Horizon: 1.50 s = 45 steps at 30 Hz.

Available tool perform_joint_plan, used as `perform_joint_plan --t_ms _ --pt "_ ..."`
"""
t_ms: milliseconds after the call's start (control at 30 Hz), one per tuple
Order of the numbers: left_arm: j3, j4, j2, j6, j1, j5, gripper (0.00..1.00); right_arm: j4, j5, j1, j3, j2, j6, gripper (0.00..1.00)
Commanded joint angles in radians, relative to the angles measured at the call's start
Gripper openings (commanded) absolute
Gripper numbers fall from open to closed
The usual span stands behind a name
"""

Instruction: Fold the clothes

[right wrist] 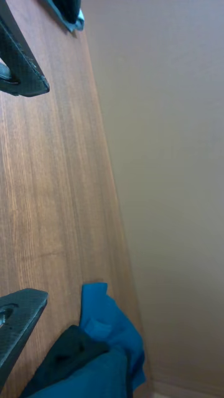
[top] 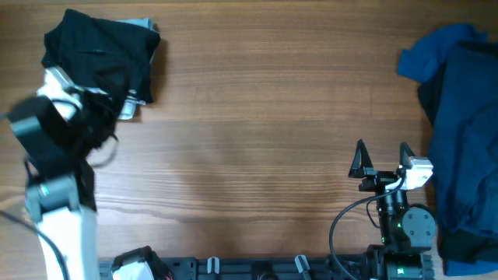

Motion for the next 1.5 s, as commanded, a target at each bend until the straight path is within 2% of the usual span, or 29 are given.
perform_joint_plan --t_ms 0,233,433,533,633,733,900,1233,1467 --pt "-0.170 -0.003 -0.153 0.016 -0.073 -0.039 1.00 0.002 -0.016 0.004 -0.001 -0.009 -0.018 1.00" --pt "-0.439 -0.001 -0.372 0.015 -0.173 -0.069 1.00 0.002 -0.016 0.004 -0.001 -0.009 -0.018 1.00" --pt "-0.604 0.018 -0.519 0.015 -0.227 -0.224 1.00 0.002 -0.016 0.004 -0.001 -0.009 -0.018 1.00" --pt "-0.661 0.023 -0.581 0.015 -0.260 -0.241 1.00 0.002 -0.016 0.004 -0.001 -0.009 -0.018 1.00" --pt "-0.691 0.025 -0.636 0.015 -0.299 -0.291 1.00 0.002 -0.016 0.004 -0.001 -0.009 -0.018 1.00" --pt "-0.705 0.068 -0.677 0.016 -0.336 -0.406 1.00 0.002 -0.016 0.004 -0.001 -0.009 -0.019 1.00" --pt "-0.754 0.224 -0.732 0.016 -0.365 -0.578 1.00 0.002 -0.016 0.004 -0.001 -0.009 -0.018 1.00" --pt "-0.808 0.423 -0.789 0.016 -0.366 -0.611 1.00 0.002 -0.016 0.004 -0.001 -0.009 -0.018 1.00" --pt "-0.823 0.444 -0.817 0.016 -0.366 -0.611 1.00 0.002 -0.016 0.004 -0.001 -0.009 -0.018 1.00"
